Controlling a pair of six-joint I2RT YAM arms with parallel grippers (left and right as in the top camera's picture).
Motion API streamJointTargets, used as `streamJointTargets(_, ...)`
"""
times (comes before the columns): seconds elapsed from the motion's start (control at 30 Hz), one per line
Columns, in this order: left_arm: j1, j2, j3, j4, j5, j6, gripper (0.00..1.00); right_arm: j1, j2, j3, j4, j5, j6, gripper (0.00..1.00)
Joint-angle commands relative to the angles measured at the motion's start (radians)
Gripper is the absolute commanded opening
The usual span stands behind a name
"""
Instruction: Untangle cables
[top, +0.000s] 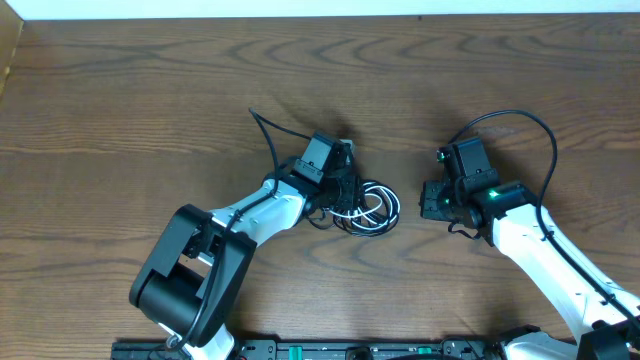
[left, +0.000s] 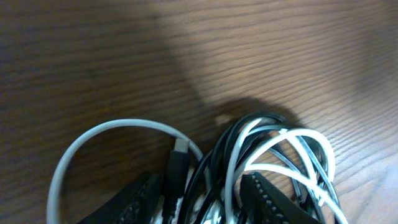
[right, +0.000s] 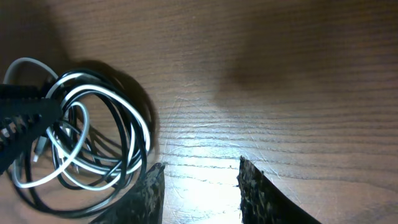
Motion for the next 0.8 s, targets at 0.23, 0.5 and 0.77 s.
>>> streamJointTargets(0.23, -0.08, 0.028, -0.01, -0.007, -0.011, -0.011, 0.38, 0.005, -0.003, 0.003, -0.001, 0.018, 0.017, 0.35)
streamJointTargets(0.5, -0.082, 0.023, -0.006, -0.007, -0.01, -0.011, 0.38, 0.005, -0.003, 0.003, -0.002, 0.018, 0.017, 0.36)
streamJointTargets(0.77, -0.071, -0.043, 0.013, -0.014, -0.01, -0.008, 0.49, 0.005, -0.003, 0.003, -0.002, 0.018, 0.017, 0.36)
